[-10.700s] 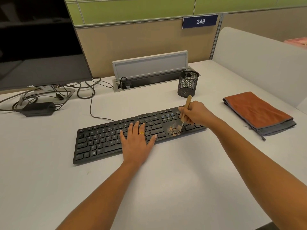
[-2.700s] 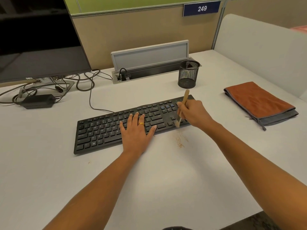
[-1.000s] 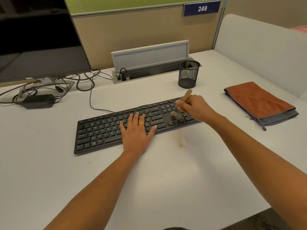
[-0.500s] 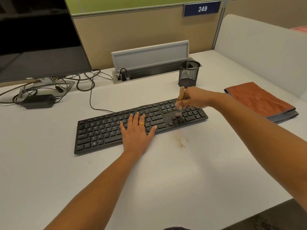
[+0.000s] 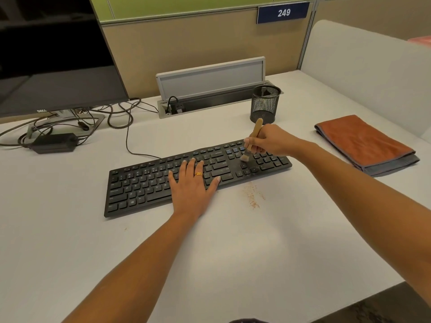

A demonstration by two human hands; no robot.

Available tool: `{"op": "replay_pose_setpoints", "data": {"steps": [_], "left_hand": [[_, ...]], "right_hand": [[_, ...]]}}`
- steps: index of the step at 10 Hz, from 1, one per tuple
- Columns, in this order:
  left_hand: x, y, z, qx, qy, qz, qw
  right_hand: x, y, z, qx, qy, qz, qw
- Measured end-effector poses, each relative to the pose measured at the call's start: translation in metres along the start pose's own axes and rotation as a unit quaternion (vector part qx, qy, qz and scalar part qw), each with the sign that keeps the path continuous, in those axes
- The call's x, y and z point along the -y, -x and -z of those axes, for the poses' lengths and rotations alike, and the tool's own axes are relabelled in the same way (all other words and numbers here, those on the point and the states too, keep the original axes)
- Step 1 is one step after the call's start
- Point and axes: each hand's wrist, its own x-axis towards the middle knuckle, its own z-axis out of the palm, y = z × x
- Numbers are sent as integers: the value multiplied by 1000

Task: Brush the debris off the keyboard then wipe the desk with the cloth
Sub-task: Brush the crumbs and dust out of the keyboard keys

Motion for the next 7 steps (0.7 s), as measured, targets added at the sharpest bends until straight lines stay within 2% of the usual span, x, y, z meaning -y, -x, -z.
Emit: {"op": "replay_pose_setpoints", "data": {"steps": [1,2,3,6,7], "left_hand": [[0,0,0,1,2,0,1000],[0,0,-1,4,1,3,1000],[0,0,0,5,-1,2,1000],[-1,0,1,8,0,4,1000],[-1,-1,1,5,-1,2,1000]], "right_hand": [[-1,3,-2,35,-1,-23,999],[2,0,2,25,-1,-24,999],[3,-1,-2,-22,-23,-9,999],[16,-5,-10,79,-37,1,996],[16,-6,-8,33,-62,3,998]]}}
